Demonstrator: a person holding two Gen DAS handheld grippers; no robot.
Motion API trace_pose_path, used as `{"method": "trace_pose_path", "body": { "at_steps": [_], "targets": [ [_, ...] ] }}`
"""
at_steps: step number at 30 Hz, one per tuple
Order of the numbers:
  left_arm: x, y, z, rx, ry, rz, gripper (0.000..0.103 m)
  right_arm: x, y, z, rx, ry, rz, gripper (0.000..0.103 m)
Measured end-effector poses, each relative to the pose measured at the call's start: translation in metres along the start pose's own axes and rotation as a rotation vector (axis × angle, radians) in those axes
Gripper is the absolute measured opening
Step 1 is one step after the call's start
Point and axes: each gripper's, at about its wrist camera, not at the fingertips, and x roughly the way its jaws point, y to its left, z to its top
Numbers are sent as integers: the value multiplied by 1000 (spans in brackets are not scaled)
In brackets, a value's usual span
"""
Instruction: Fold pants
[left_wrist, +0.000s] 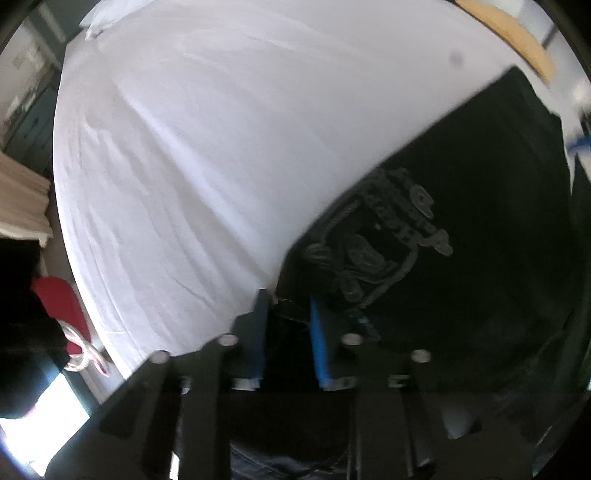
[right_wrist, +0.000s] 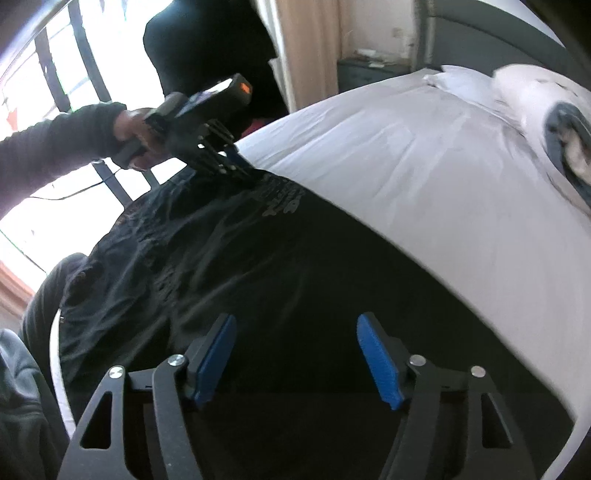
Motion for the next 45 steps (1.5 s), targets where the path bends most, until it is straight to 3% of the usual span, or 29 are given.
{"method": "trace_pose_path", "body": {
  "at_steps": [4,8,14,22,24,29,37,41,45],
  "targets": [
    [-8,-9,-11,17,-49,48,8,20,-26,38,-30,31,-36,68],
    [-25,-26,-39,55,-124,109,7,54,-45,69,-103,130,-91,58],
    [-47,-43,-58,108,-221,191,7,95,-54,90,-182,247,-117,54],
    [-84,-69,-92,156,-327,284,7,128,-59,111,-214,318,-86,54],
    [-90,-70,-95,154,-329,277,7,134,-61,115,-222,337,-82,44],
    [-79,-80,-83,152,-322,285,7,124,-60,123,-232,336,-55,10],
    [-94,-79,-76,124,-349,297,7,81,-57,131,-127,241,-92,4],
    [-112,-90,-83,114,-373,301,7,53,-50,119,23,172,-116,4],
    [-134,-110,-102,116,-390,285,7,23,-47,87,251,92,-74,4]
  ]
}}
